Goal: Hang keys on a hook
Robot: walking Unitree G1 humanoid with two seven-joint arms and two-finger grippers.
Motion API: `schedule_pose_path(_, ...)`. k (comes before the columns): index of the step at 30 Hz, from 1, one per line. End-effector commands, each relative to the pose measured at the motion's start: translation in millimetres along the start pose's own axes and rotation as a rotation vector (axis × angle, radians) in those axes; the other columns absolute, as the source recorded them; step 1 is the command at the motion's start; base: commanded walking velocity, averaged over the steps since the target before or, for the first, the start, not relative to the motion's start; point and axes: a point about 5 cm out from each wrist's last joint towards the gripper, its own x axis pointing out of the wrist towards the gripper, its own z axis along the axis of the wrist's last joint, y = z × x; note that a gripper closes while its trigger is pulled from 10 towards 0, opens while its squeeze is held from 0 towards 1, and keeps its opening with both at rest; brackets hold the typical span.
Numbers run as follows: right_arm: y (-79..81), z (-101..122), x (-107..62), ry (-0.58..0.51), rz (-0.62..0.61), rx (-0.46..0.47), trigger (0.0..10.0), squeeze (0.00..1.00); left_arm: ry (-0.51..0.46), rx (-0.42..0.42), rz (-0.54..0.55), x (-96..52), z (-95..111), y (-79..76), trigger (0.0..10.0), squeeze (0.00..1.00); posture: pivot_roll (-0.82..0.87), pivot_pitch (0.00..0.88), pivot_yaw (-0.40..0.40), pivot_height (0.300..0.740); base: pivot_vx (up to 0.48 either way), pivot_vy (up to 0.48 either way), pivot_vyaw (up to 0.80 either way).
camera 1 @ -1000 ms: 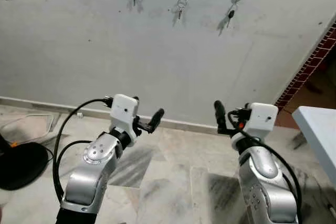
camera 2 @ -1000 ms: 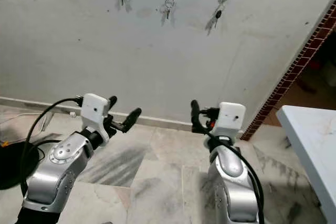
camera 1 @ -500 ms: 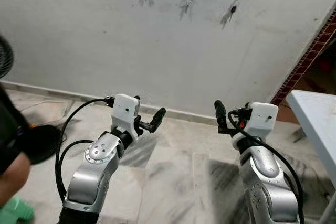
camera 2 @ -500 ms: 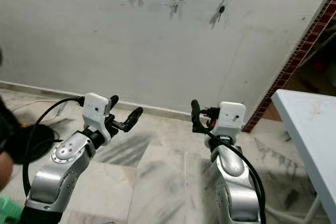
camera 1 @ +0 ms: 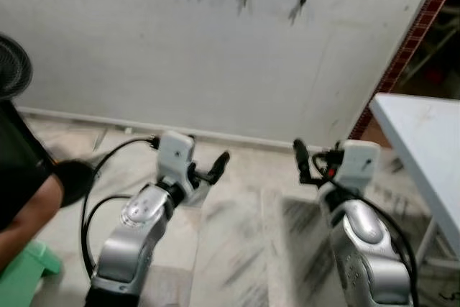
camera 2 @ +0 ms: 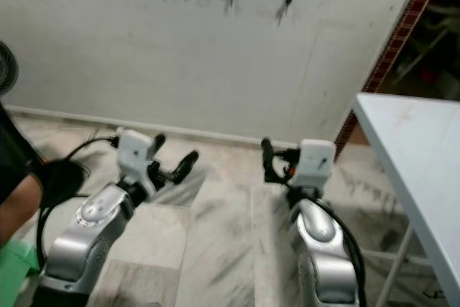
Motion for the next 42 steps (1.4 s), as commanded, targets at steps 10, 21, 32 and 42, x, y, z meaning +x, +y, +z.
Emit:
schedule_pose_path(10,2.3,-1,-0.1,0.001,0.006,0.004,10.0,0.00,0.003,0.011,0.007,-0.5,-3,2.3,10.0,0.00,0.07,0.000,-0.092,0.740,-0.259,0.000,0.00)
schedule_pose_path(21,5.0,3,5.3,-0.024,0.011,-0.007,10.0,0.00,-0.007,-0.004,0.020,4.1,1,14.5,10.0,0.00,0.07,0.000,-0.087,0.740,0.000,0.000,0.00)
schedule_pose_path(32,0.0,4,6.9,-0.019,-0.016,0.005,10.0,0.00,-0.007,-0.025,0.019,8.8,-1,12.0,10.0,0.00,0.05,0.000,-0.081,0.740,0.000,0.000,-0.42)
schedule_pose_path(42,-1.5,5,4.9,-0.026,-0.036,0.001,10.0,0.00,-0.007,-0.024,0.039,10.4,1,22.8,10.0,0.00,0.04,0.000,-0.073,0.740,0.000,0.000,-0.79)
